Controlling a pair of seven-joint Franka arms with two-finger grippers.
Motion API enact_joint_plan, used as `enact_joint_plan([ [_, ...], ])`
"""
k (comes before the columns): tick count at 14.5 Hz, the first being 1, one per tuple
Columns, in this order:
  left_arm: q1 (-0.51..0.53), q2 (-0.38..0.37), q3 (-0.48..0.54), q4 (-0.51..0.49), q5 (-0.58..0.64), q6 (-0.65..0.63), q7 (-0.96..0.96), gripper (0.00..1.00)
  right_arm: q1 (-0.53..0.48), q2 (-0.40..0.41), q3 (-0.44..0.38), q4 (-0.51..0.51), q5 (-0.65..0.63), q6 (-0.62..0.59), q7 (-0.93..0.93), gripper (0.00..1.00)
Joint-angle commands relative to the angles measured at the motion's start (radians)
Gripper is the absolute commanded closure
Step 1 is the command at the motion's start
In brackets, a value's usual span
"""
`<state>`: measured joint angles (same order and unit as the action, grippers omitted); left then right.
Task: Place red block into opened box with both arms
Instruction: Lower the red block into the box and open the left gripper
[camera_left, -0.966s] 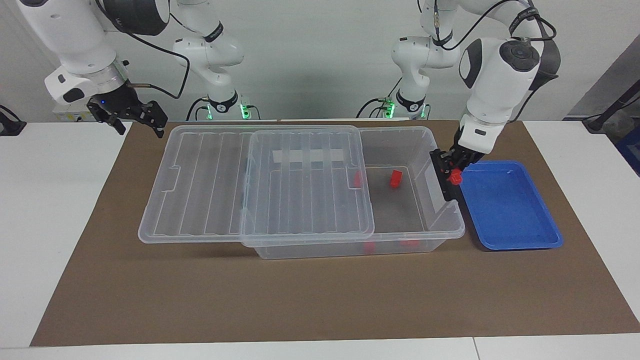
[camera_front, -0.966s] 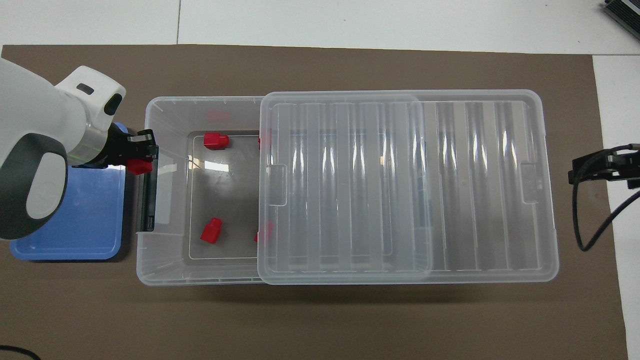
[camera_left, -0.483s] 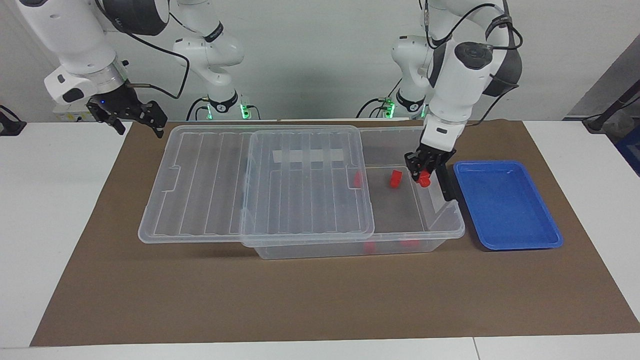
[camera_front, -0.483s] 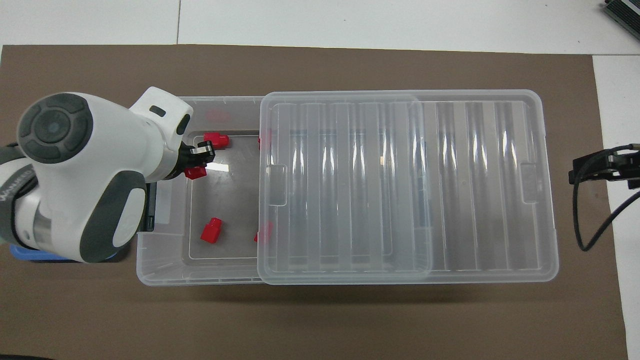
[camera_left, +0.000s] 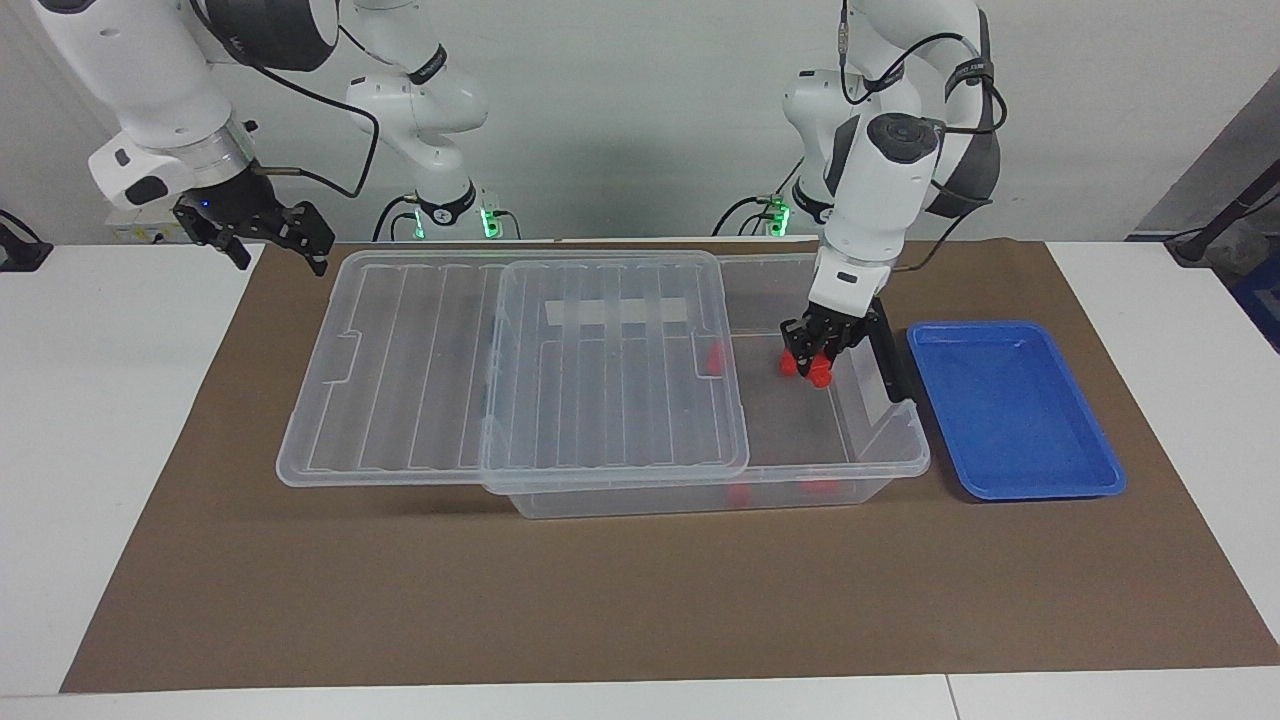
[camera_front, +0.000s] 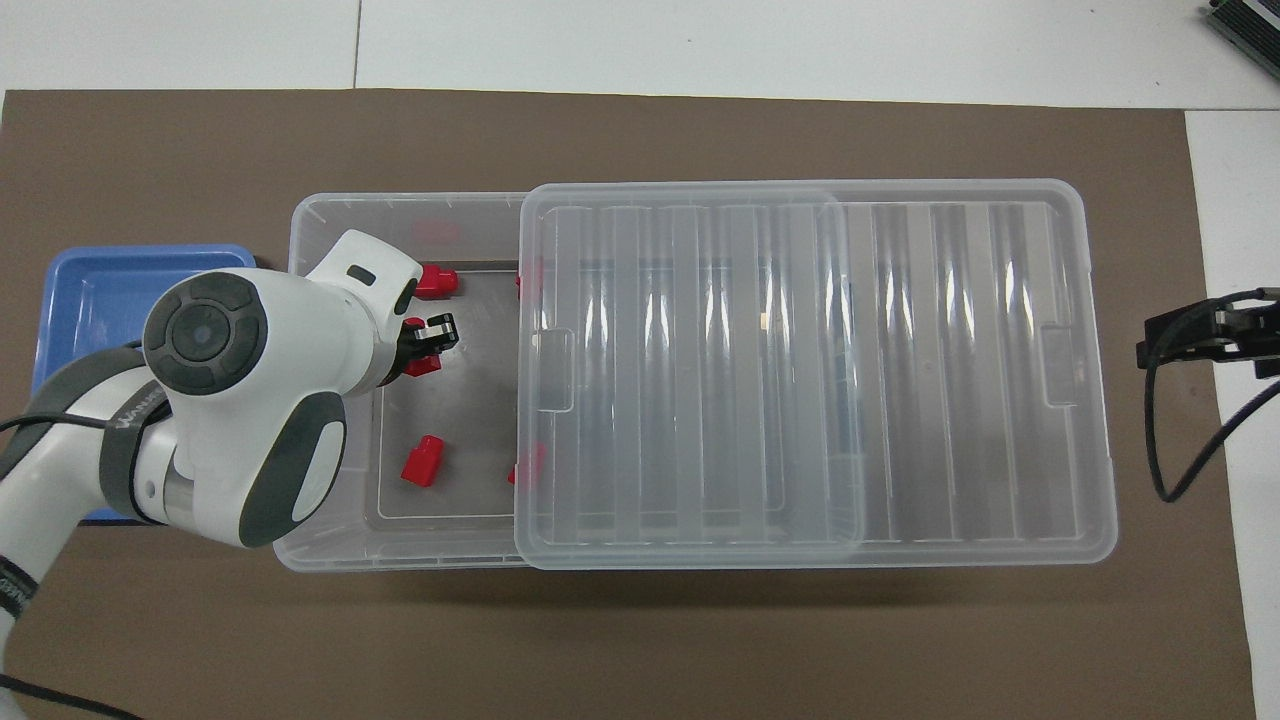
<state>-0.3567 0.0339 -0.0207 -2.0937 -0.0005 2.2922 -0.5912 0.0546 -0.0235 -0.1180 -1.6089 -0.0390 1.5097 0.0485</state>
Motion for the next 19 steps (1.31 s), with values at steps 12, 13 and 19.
enact_joint_plan([
  [12, -0.05, 0.106, 0.018, -0.109, -0.001, 0.208, 0.011, 1.0, -0.009, -0.004, 0.001, -0.008, 0.018, 0.012, 0.014, 0.0],
  [13, -0.05, 0.121, 0.019, -0.109, 0.0, 0.225, 0.011, 1.0, -0.009, -0.004, 0.001, -0.012, 0.018, 0.012, 0.013, 0.0],
  [19, -0.05, 0.178, 0.019, -0.111, 0.001, 0.282, 0.01, 1.0, -0.009, -0.004, 0.001, -0.013, 0.018, 0.014, 0.014, 0.0],
])
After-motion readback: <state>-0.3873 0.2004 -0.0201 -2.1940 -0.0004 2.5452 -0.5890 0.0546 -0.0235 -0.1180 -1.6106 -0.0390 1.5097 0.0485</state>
